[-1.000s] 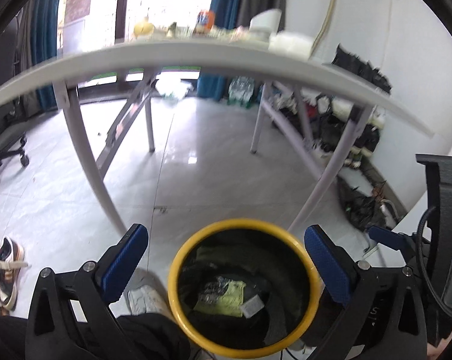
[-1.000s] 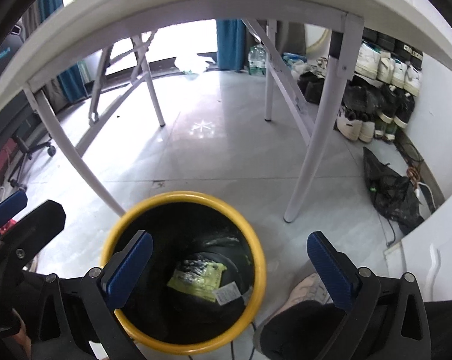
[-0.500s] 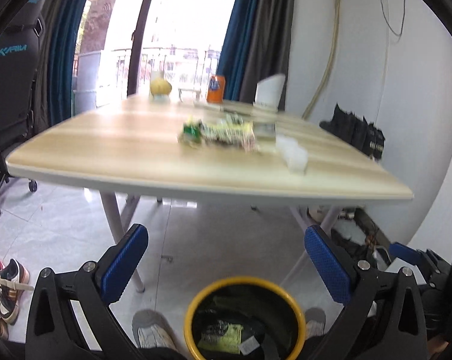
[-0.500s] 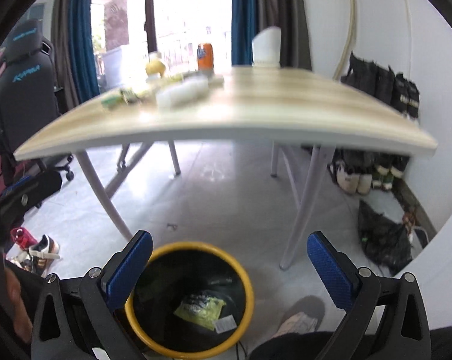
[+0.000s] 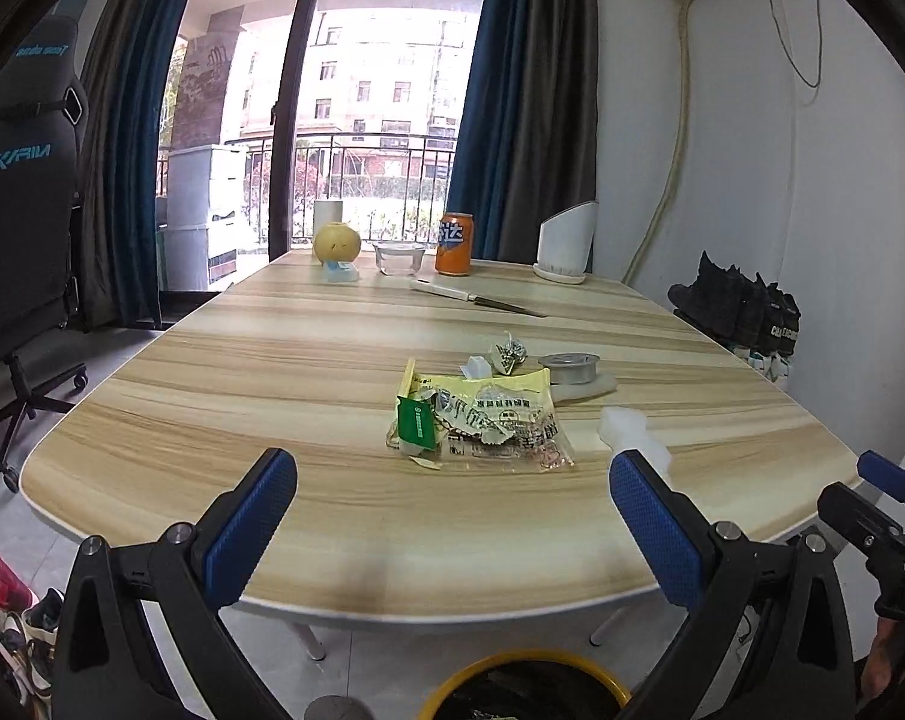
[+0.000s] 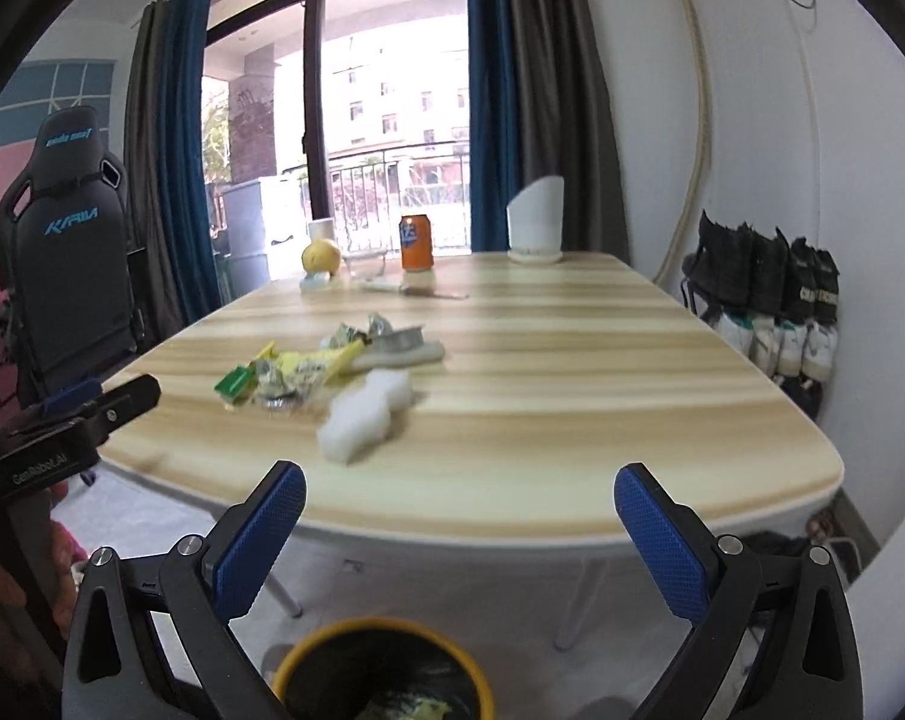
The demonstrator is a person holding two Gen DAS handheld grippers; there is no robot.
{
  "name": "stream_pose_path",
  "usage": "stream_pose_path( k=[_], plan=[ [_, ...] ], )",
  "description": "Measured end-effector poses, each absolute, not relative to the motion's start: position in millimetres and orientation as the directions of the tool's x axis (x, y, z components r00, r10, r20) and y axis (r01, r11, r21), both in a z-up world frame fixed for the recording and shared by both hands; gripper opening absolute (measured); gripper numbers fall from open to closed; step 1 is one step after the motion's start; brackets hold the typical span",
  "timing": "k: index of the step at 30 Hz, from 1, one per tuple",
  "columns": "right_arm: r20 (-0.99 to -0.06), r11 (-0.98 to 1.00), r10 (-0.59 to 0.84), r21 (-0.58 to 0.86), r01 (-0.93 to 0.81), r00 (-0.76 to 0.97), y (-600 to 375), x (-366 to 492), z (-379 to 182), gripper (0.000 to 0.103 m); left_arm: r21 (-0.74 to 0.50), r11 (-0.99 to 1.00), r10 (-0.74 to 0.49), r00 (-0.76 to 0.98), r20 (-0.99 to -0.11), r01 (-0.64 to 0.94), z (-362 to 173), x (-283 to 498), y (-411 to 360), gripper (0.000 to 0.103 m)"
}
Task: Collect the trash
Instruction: 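Raise both tools from the bin back over the table, then lower the left gripper onto the green packet and close on it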
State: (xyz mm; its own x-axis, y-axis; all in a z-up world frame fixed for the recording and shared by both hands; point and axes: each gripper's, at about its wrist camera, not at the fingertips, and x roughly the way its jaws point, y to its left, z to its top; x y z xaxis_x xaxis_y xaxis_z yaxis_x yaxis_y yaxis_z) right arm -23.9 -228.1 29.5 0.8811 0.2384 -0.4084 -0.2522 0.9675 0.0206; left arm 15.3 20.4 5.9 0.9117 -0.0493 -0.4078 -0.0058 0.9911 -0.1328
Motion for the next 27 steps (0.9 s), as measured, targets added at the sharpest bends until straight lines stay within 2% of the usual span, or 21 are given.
stream_pose_path(
  k=[9, 19, 27],
  plan=[
    [-0.389, 0.957, 0.255, -0.031, -0.289, 0.885, -216, -2, 36, 0.103, -0.106, 0.993, -0.017, 0.867, -0.498, -0.041, -5, 52, 28, 0.102],
    [-0.437, 0.953, 0.288, 0.041, -0.301, 0.852, -227, 8, 23, 0.103, -0.011, 0.997, 0.052, 0.811, -0.583, -0.072, -12, 69, 27, 0.102],
    [-0.441, 0.956, 0.281, 0.049, -0.29, 0.853, -230, 8, 22, 0.103, -0.009, 0.996, 0.066, 0.801, -0.595, -0.089, -12, 75, 30, 0.102]
  ],
)
